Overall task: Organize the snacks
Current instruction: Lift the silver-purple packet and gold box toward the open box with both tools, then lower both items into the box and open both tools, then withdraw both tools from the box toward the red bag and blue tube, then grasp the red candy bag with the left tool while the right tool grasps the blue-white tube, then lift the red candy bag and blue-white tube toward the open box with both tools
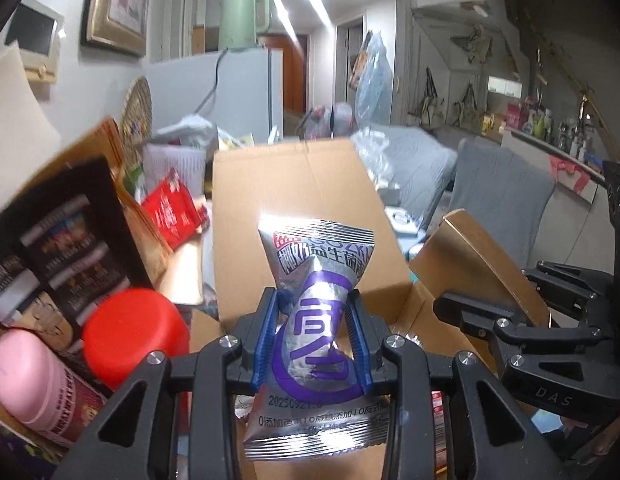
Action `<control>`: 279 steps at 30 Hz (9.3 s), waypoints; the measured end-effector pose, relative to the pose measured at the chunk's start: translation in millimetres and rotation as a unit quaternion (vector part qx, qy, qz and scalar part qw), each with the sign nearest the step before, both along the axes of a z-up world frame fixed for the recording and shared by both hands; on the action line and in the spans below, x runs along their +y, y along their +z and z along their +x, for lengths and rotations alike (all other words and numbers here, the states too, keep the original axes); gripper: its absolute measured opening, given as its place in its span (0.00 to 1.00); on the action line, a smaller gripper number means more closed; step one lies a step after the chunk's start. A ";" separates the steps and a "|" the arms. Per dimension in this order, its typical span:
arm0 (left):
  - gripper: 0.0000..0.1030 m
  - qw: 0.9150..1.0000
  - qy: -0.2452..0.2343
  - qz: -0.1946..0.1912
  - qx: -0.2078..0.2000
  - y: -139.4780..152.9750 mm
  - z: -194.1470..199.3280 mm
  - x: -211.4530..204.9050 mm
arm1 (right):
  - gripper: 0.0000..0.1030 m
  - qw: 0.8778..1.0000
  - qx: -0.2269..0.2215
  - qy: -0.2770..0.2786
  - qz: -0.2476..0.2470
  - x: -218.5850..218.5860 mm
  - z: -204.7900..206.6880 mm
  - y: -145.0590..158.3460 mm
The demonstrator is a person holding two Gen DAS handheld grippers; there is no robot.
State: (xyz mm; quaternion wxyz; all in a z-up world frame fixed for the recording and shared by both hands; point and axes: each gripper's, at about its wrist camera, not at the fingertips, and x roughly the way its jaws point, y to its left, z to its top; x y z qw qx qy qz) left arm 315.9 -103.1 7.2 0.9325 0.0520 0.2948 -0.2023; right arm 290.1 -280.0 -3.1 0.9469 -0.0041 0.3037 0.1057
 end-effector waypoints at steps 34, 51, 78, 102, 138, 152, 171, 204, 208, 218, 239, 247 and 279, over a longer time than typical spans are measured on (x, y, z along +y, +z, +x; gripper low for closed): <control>0.42 0.987 0.006 0.089 0.136 -76.6 42.1 -37.4 | 0.60 0.976 0.133 -0.054 -0.166 17.5 50.2 -82.3; 0.64 0.994 0.044 0.066 0.074 -11.7 -8.8 -12.8 | 0.73 0.985 0.085 -0.071 -0.133 17.1 -0.6 -31.9; 0.64 0.999 0.029 0.026 -0.036 91.0 -136.2 23.2 | 0.73 0.991 -0.025 -0.093 -0.093 29.0 -135.4 66.9; 0.64 0.999 0.023 0.022 -0.017 58.7 -208.4 52.4 | 0.75 0.994 -0.035 -0.071 -0.077 51.0 -213.9 36.7; 0.64 0.984 0.018 0.000 0.179 -111.9 -240.4 82.5 | 0.75 0.993 0.114 -0.036 -0.008 70.6 -240.8 -122.8; 0.65 0.963 -0.001 -0.003 0.268 -152.2 -202.3 58.3 | 0.75 0.989 0.134 -0.065 0.002 42.4 -230.4 -136.2; 0.37 0.980 0.027 0.068 0.185 -149.2 -194.8 73.5 | 0.75 0.978 0.152 -0.138 0.027 22.7 -173.8 -142.6; 0.36 0.974 -0.059 0.061 0.212 -152.6 -224.4 48.4 | 0.27 0.985 0.162 -0.056 -0.030 47.2 -227.6 -150.2; 0.37 0.975 -0.061 0.066 0.203 -153.0 -223.8 45.8 | 0.28 0.984 0.161 -0.060 -0.040 51.3 -223.6 -151.7; 0.36 0.976 -0.053 0.054 0.202 -152.1 -217.7 46.4 | 0.27 0.986 0.149 -0.063 -0.046 53.2 -222.9 -153.6; 0.34 0.987 -0.033 0.032 0.155 -112.6 -209.2 59.0 | 0.27 0.994 0.112 -0.001 -0.005 73.3 -224.1 -120.8; 0.33 0.987 -0.032 0.050 0.151 -117.9 -206.1 57.0 | 0.27 0.994 0.112 0.002 -0.009 76.0 -219.7 -119.9; 0.33 0.991 -0.038 0.034 0.123 -101.8 -202.5 52.2 | 0.27 0.993 0.115 0.003 0.013 67.4 -215.1 -119.1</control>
